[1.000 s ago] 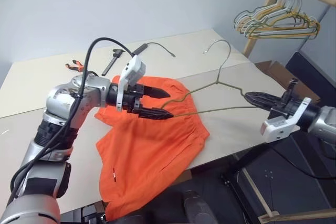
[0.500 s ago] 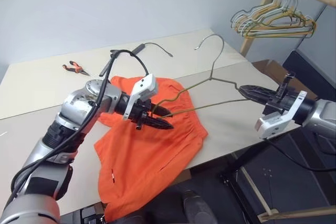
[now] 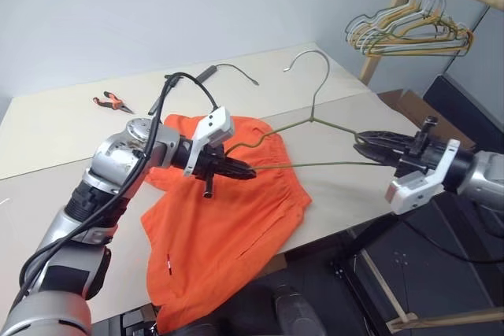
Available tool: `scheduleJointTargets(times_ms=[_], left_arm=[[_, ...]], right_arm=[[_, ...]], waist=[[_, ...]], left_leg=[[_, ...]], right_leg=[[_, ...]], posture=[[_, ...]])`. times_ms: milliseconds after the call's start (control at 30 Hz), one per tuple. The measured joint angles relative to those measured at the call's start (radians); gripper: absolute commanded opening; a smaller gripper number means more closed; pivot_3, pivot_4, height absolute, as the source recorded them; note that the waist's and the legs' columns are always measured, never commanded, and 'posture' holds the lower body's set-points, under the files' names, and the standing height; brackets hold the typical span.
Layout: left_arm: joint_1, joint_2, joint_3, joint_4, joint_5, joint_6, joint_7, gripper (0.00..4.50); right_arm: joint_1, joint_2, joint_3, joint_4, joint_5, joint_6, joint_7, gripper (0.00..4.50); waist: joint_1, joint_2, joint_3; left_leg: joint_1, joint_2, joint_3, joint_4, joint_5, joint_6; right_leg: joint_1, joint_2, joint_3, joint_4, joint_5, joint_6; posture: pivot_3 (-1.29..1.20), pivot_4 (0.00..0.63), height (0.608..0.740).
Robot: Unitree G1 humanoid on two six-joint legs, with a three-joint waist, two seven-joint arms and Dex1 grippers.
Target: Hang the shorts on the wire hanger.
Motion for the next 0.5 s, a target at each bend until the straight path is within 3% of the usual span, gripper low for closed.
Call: scheduleJointTargets(times_ms=[167,233,300,500], left_arm=[[0.069,0.032,0.001,-0.001,0.101,-0.170,0.005,0.00],[0.100,0.036,0.002,-0.007,0.134,-0.248,0.004,0.00],[0.119,0.036,0.004,-0.020,0.137,-0.272,0.001,0.00],[0.143,0.036,0.018,-0.074,0.134,-0.277,-0.002,0.00]], right_arm=[[0.078,-0.098,-0.010,-0.120,0.471,0.356,0.290,4.06],[0.056,-0.121,-0.010,-0.174,0.674,0.610,0.384,4.06],[-0.010,-0.137,-0.002,-0.178,0.781,0.794,0.471,4.06],[-0.262,-0.082,0.185,-0.155,0.738,1.110,0.652,4.06]], waist=[[0.000,0.000,-0.001],[0.002,0.000,-0.002],[0.008,0.000,-0.002],[0.034,0.001,-0.003]], left_leg=[[0.002,0.001,0.000,0.000,0.000,0.000],[0.001,0.001,0.000,0.001,0.000,0.001],[0.000,0.001,0.000,0.002,0.000,0.001],[-0.002,0.001,-0.001,0.001,0.000,0.001]], right_leg=[[0.002,0.000,0.000,0.000,0.001,0.000],[0.002,0.000,0.000,0.000,0.001,0.000],[0.001,-0.001,0.000,-0.001,0.001,0.001],[-0.003,-0.001,-0.001,-0.001,0.001,0.001]], posture=[[-0.23,0.039,0.740],[-0.23,0.038,0.740],[-0.22,0.038,0.740],[-0.20,0.036,0.740]])
